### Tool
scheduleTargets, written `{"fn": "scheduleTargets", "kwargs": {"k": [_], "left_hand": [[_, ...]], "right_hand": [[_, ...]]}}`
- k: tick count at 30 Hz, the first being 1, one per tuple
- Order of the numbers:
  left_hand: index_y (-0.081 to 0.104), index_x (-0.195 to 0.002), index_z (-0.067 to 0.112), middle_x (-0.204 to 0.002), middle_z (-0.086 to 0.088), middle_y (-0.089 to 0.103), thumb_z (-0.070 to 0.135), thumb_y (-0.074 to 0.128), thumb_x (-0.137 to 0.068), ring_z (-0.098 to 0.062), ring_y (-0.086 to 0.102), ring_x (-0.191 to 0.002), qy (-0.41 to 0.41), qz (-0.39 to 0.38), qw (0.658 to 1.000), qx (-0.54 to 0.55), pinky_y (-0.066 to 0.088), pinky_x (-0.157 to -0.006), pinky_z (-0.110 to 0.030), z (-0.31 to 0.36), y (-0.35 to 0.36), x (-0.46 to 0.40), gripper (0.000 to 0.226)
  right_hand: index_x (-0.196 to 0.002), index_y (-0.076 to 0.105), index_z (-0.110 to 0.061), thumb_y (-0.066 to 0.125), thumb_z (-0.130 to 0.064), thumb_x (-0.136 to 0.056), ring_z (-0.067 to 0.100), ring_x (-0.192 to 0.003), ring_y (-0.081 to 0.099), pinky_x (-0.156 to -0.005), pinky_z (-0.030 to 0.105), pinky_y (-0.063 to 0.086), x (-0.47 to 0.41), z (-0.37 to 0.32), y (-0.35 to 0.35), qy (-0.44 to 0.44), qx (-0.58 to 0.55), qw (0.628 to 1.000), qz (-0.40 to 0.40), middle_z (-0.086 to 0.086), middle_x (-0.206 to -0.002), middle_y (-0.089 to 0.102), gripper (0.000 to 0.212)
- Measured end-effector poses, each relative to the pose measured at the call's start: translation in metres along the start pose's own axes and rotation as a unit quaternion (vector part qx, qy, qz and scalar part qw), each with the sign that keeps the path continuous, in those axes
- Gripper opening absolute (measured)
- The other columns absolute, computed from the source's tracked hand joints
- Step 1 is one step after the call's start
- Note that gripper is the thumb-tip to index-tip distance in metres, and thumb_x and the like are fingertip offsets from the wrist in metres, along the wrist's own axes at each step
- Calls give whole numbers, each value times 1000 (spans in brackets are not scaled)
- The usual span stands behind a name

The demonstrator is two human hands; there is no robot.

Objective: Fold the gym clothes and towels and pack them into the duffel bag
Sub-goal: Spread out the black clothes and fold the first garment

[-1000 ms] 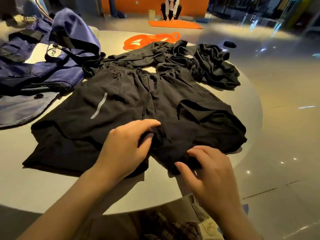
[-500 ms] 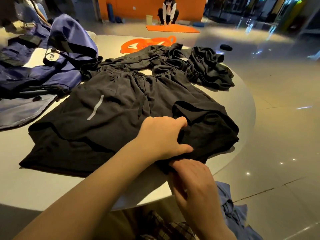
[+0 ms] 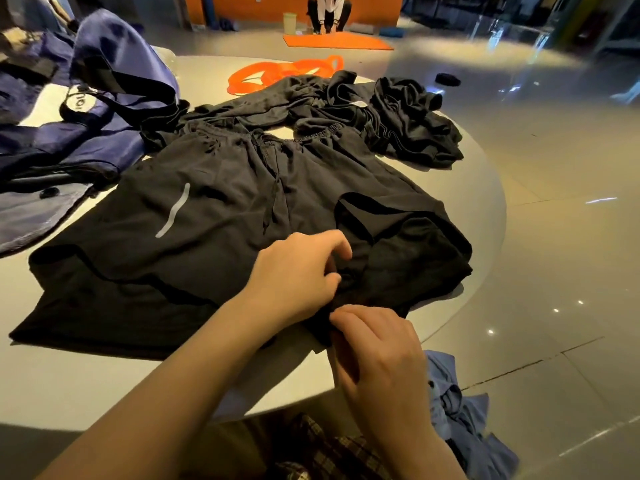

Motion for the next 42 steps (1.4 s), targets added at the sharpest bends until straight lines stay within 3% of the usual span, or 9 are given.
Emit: {"fn": "scheduleTargets", "kwargs": {"k": [3,6,9,14,24,30,33,38,42], "left_hand": [[62,-103,33,-87,15,64,19,66,-87,-7,63,-85,-19,123,978,165,52,-79,-30,-24,-28,18,22],[65,-102,32,-90,10,64,7,67,-85,-3,63,-86,-59,203,920,330,49,-76,-14,-57,-46,48,30],[64,-100,35,-89,10,66,5,65,-84,-3,63,-89,-111,183,877,431,49,-75,-10,-74,-35,69,34],[64,-102,31,-92,11,66,7,64,-81,-3,64,-91,-89,139,880,445,49,-76,-10,-66,-21,72,31],[66,-103,37,-94,8,67,35,72,-82,-11,65,-94,-50,145,907,392,51,-78,-15,-60,-24,75,22],[55,-123,34,-99,17,61,70,55,-65,-2,57,-92,-10,149,986,73,44,-74,-16,-30,-28,68,68],[60,-121,25,-91,8,66,62,49,-71,-18,63,-83,35,153,986,-65,44,-67,-32,-13,-24,59,63],[63,-120,26,-102,7,63,39,45,-76,-14,55,-96,85,137,984,-74,38,-73,-31,-14,-8,59,49],[58,-125,27,-114,3,60,31,43,-75,-19,52,-108,143,102,981,-78,45,-80,-38,-12,9,62,52]], "right_hand": [[-95,71,-19,49,-27,-84,16,-82,63,-68,31,53,-1,3,0,13,-20,1000,-4,-4,-91,70,25],[-96,68,-24,47,-32,-89,10,-77,60,-63,34,53,-12,11,0,43,-84,995,-8,-9,-86,68,23],[-100,64,-26,48,-32,-90,7,-78,57,-63,37,52,-22,15,-10,53,-114,992,24,-8,-85,67,19],[-101,67,-20,50,-31,-90,9,-84,56,-76,31,42,-23,-15,-17,-31,-53,998,30,-6,-90,67,22],[-110,59,-28,61,-30,-82,5,-102,55,-90,24,38,13,-23,4,-79,-83,989,-89,-12,-109,63,28],[-106,62,-22,52,-27,-88,4,-89,55,-77,20,44,-14,58,-58,92,-75,991,63,-11,-98,61,21],[-119,59,-18,62,-17,-88,7,-95,51,-82,22,39,-27,114,-62,205,-7,979,3,-5,-110,58,31],[-122,47,-40,65,-13,-86,-10,-94,46,-78,12,39,-20,131,-42,234,-88,960,-124,-28,-105,46,48],[-114,59,-27,64,0,-83,-13,-89,54,-68,1,41,-19,142,-40,287,-200,936,-38,-18,-103,60,41]]}}
Point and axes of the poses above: each hand's wrist, its own x-axis away from the middle knuckle, its own y-axis out of the palm, z = x × y, the point moved 8 cm from there along -x, towards the middle knuckle
